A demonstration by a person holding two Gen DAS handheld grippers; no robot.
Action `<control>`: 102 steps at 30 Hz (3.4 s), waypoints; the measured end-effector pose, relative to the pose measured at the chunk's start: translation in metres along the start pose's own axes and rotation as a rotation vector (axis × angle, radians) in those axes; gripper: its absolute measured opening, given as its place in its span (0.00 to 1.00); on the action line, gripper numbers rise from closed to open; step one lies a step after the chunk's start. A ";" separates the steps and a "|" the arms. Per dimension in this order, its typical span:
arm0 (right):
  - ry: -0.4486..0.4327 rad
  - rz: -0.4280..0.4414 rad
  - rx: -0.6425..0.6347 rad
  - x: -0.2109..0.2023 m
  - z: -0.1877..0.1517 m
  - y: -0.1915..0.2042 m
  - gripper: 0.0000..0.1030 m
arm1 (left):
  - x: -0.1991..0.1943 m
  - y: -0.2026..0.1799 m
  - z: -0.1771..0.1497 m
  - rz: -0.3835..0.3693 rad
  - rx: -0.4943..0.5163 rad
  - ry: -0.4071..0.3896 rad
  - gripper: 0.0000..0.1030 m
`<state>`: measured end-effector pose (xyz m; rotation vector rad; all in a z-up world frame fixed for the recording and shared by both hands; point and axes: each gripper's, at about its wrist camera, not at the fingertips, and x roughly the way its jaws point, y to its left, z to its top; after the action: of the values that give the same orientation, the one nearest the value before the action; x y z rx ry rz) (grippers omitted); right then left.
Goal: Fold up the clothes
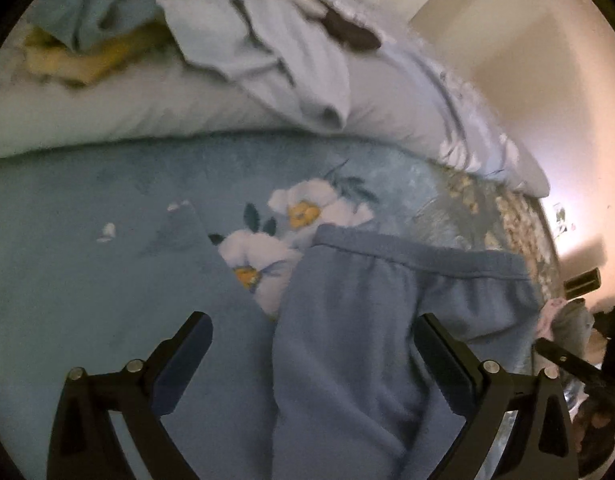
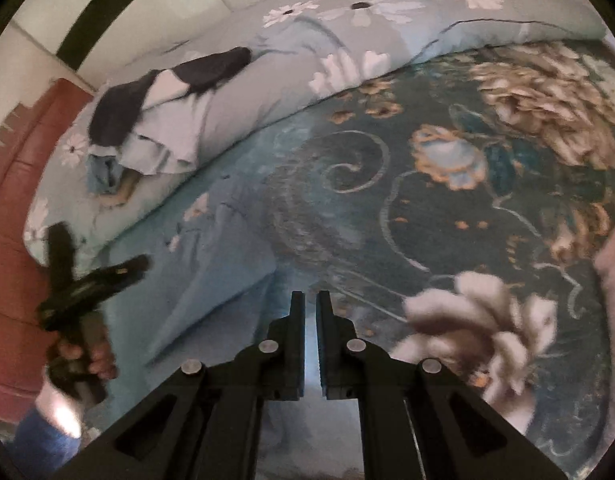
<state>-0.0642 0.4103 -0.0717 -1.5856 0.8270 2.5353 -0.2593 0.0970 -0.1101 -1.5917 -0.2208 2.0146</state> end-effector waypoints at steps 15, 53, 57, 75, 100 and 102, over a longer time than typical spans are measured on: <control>-0.068 0.181 0.152 0.025 0.029 0.022 0.32 | 0.029 0.027 0.005 -0.188 -0.127 0.104 0.98; -0.220 0.409 -0.014 -0.128 0.013 0.080 0.05 | -0.136 -0.065 -0.047 -0.181 -0.100 -0.177 0.01; -0.237 0.495 -0.053 -0.156 0.014 0.089 0.05 | -0.149 -0.076 -0.058 -0.220 -0.094 -0.174 0.02; -0.144 0.675 -0.213 -0.192 0.011 0.102 0.05 | -0.092 -0.068 -0.013 -0.360 -0.149 -0.071 0.67; 0.022 0.280 0.246 -0.101 -0.017 -0.087 0.06 | 0.094 -0.145 -0.046 -0.308 0.124 0.427 0.75; 0.028 0.287 0.271 -0.097 -0.023 -0.095 0.06 | 0.093 -0.156 -0.052 -0.266 0.174 0.423 0.74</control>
<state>0.0300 0.5049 -0.0374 -1.5128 1.4251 2.4413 -0.1734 0.2638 -0.1328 -1.7283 -0.0859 1.4215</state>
